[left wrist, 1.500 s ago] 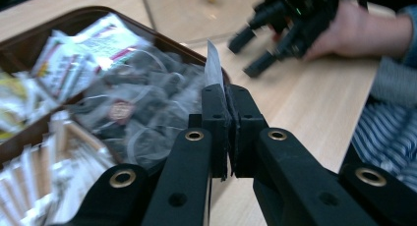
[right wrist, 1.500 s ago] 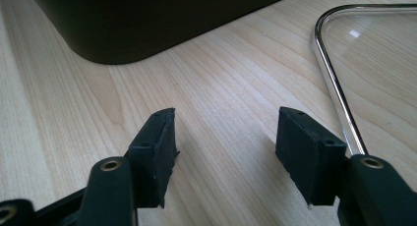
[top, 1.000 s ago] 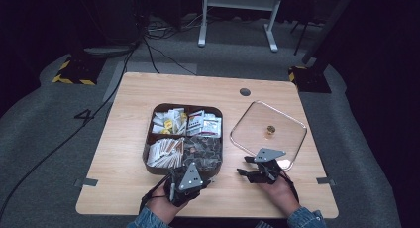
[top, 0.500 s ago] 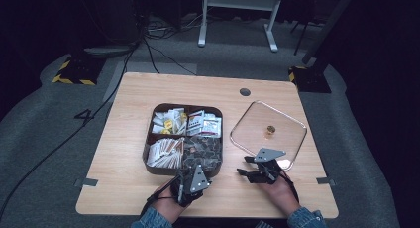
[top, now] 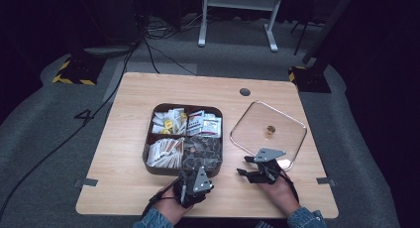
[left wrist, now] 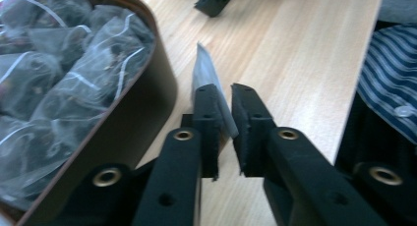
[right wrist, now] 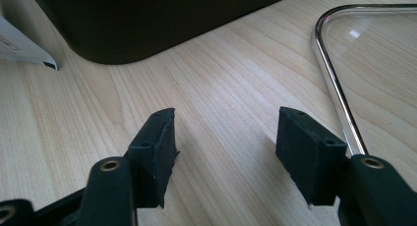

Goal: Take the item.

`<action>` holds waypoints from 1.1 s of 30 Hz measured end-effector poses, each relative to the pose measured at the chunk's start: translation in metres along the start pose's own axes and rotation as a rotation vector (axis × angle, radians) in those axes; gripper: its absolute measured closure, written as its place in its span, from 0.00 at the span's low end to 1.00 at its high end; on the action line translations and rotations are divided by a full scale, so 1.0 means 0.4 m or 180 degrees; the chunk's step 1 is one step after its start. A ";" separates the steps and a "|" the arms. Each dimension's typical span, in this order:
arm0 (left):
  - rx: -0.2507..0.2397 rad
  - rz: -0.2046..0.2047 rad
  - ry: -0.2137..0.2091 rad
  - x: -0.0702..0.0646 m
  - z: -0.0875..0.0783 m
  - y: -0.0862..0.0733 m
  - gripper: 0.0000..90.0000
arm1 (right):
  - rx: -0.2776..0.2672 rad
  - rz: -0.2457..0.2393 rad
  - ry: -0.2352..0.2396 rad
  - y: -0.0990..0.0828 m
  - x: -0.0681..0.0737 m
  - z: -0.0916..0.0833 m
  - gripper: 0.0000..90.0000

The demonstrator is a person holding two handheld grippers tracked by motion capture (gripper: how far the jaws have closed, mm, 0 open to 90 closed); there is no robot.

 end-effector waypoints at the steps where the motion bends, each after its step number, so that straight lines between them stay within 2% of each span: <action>1: -0.0023 -0.0016 -0.0047 -0.002 -0.002 0.001 0.86 | -0.0001 -0.0001 0.0002 0.000 0.000 0.000 0.45; 5: -0.0124 -0.0053 -0.0125 -0.005 -0.006 0.007 0.73 | -0.0006 -0.0009 0.0000 0.000 -0.001 0.000 0.45; 12: -0.0427 -0.0126 -0.0225 -0.001 -0.032 0.016 0.63 | 0.0003 0.0007 0.0005 0.000 0.000 0.000 0.45; 17: -0.0556 -0.0188 -0.0070 0.019 -0.057 0.022 0.61 | 0.0001 0.0004 0.0001 0.000 0.001 0.000 0.45; 27: -0.0790 -0.0476 0.0260 0.074 -0.105 0.018 0.59 | 0.0005 -0.0002 -0.0005 0.000 -0.001 0.000 0.44; 33: -0.0902 -0.0617 0.0322 0.098 -0.130 0.013 0.60 | 0.0006 0.0003 -0.0007 0.000 -0.001 0.000 0.44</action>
Point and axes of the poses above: each handheld gripper's, and its own axes: z roughly forward along the jaws, y roughly out of its top, x roughly to its left, the point moved 2 cm from there along z, roughly forward along the jaws, and after that the axes turned 9 degrees about -x, right-handed, at the moved point
